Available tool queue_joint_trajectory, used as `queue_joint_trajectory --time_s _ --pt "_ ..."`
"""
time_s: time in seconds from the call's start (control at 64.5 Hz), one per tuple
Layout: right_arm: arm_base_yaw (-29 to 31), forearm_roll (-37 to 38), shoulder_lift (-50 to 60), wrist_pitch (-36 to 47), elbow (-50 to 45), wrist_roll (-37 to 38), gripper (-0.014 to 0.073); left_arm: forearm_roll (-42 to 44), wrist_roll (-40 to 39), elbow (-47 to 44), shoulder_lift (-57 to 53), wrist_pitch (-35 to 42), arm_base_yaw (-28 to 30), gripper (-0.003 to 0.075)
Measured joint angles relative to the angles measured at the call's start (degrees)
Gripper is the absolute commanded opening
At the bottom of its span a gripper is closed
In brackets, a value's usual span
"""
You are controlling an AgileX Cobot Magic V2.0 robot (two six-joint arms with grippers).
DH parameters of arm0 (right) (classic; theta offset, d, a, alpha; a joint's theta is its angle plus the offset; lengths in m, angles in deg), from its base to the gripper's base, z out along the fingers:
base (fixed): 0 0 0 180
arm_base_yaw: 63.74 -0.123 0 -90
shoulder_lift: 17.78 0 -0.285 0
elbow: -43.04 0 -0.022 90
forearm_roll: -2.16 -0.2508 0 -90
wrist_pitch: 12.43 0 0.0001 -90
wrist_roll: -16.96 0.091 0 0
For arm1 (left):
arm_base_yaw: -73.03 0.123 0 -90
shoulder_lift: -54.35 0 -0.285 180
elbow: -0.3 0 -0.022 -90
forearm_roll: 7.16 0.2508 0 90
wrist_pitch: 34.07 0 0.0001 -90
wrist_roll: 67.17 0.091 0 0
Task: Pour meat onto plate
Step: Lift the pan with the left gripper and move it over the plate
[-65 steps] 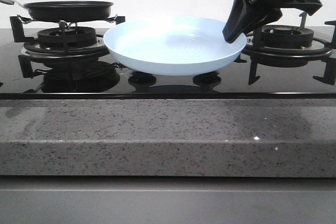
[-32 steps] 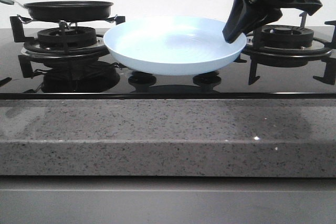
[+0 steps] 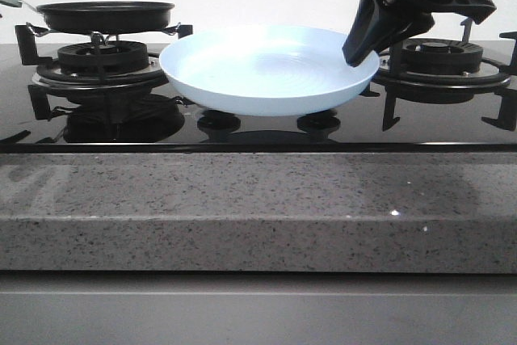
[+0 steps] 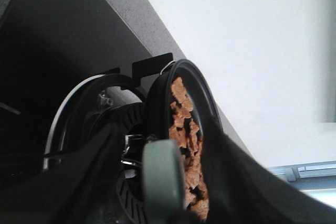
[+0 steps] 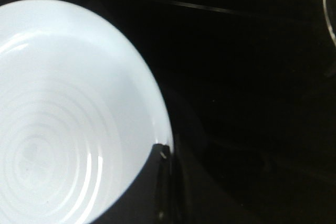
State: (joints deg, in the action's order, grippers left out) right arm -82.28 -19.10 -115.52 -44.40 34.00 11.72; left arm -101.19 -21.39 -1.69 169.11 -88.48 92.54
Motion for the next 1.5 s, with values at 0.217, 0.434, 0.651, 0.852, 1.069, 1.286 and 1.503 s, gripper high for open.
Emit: queue_joint_trajectory --time_s 0.217,0.434,0.651,0.852,1.069,1.286,1.503 --pt "0.0 0.0 0.0 0.0 0.0 0.0 -0.0107 -0.9 0.1 0.1 0.0 1.7 -1.7 0.0281" --pt "0.0 0.0 0.0 0.0 0.0 0.1 -0.0107 -1.0 0.1 0.3 0.0 3.4 -1.9 0.0239" --pt "0.0 0.0 0.0 0.0 0.0 0.1 -0.0107 -1.3 0.1 0.3 0.0 3.6 -1.9 0.0031" --pt "0.0 0.0 0.0 0.0 0.0 0.1 -0.0107 -2.1 0.3 0.3 0.0 2.7 -1.9 -0.002" --pt "0.0 0.0 0.0 0.0 0.0 0.1 -0.0107 -1.5 2.4 0.3 -2.5 2.8 -1.7 -0.002" --pt "0.0 0.0 0.0 0.0 0.0 0.1 -0.0107 -0.8 4.7 0.3 -8.9 0.3 -1.7 -0.002" --pt "0.0 0.0 0.0 0.0 0.0 0.1 -0.0107 -0.6 10.3 -3.1 -16.1 -1.9 -5.7 -0.002"
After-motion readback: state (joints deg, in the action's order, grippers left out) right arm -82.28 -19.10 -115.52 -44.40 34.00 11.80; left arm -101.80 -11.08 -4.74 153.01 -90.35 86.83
